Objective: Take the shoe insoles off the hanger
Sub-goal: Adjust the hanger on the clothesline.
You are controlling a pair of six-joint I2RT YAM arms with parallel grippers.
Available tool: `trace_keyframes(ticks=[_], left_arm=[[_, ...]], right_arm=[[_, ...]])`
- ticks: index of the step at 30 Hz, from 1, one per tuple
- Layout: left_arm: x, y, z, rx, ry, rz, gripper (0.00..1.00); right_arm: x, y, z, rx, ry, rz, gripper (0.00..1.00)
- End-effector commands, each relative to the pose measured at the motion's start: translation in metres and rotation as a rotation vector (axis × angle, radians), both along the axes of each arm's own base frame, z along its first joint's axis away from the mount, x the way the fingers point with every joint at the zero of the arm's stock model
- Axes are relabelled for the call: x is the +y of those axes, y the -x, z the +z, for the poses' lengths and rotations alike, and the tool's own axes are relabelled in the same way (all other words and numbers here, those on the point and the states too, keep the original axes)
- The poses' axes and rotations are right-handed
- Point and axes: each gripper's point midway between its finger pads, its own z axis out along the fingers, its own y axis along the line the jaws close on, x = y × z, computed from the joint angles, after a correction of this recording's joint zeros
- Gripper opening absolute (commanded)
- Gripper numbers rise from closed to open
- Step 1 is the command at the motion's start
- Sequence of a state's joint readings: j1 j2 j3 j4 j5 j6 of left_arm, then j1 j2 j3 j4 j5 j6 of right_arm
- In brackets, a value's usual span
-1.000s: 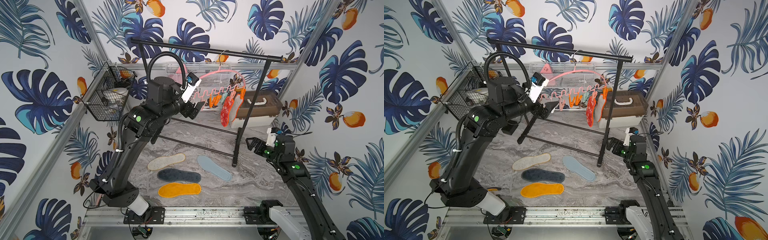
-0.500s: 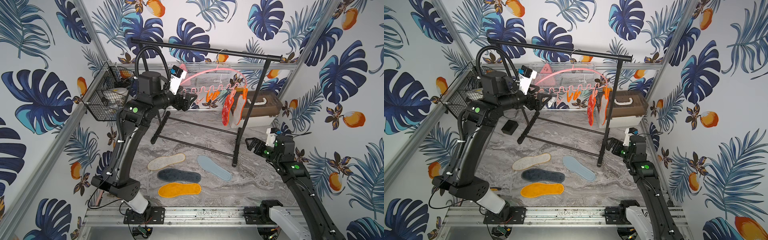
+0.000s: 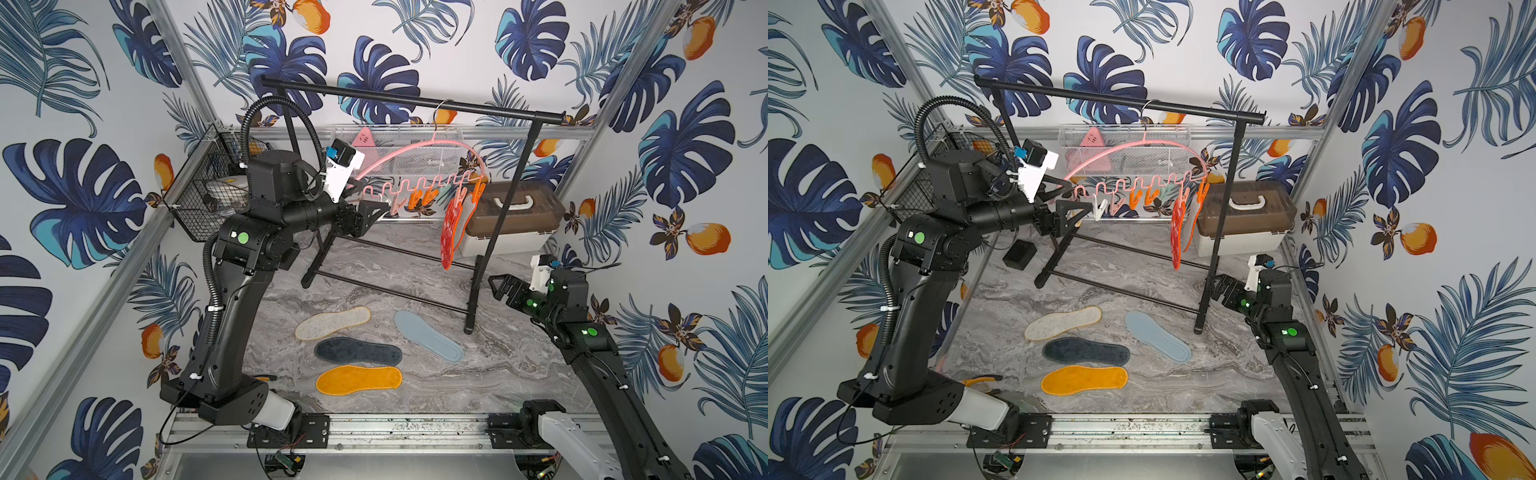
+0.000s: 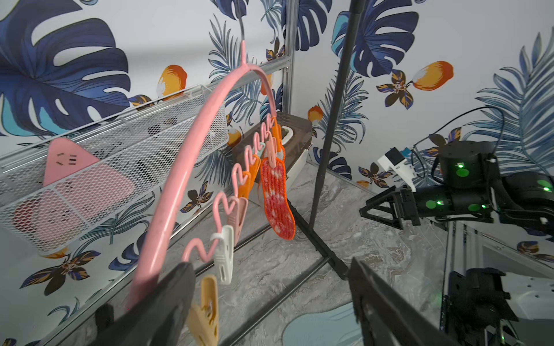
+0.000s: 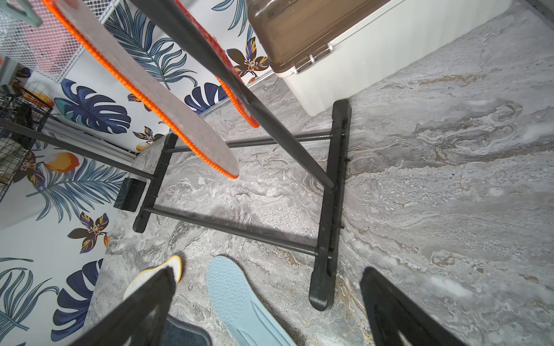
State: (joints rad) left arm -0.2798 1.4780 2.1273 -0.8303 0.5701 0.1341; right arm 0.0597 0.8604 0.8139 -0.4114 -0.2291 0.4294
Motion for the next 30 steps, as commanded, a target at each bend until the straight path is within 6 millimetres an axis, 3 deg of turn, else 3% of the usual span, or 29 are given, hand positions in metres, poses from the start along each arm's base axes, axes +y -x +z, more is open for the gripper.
trace_keyframes(ticks=[1,7,13,19,21,26,30], left_arm=[[-0.007,0.019,0.001,-0.008,-0.004,-0.093,0.86],[-0.008,0.026,-0.001,-0.004,0.0,-0.113,0.84],[-0.005,0.002,-0.008,0.002,0.003,-0.043,0.87],[-0.006,-0.005,-0.009,-0.002,-0.005,-0.039,0.86],[-0.007,0.004,-0.004,-0.014,-0.012,-0.066,0.86],[-0.012,0.052,0.009,-0.049,-0.028,-0.214,0.86],[-0.004,0.051,0.016,-0.061,-0.023,-0.155,0.87]], right_arm=[[0.0,-0.001,0.007,-0.027,0.013,0.004,1.0],[0.002,-0.004,0.009,-0.032,-0.005,0.009,1.0],[0.002,-0.004,0.011,-0.036,-0.008,0.011,1.0],[0.0,-0.003,0.011,-0.038,0.008,0.005,1.0],[0.0,-0.003,0.009,-0.033,0.011,0.006,1.0],[0.0,-0.004,0.004,-0.026,0.009,0.005,1.0],[0.003,-0.005,0.003,-0.025,-0.01,0.012,1.0]])
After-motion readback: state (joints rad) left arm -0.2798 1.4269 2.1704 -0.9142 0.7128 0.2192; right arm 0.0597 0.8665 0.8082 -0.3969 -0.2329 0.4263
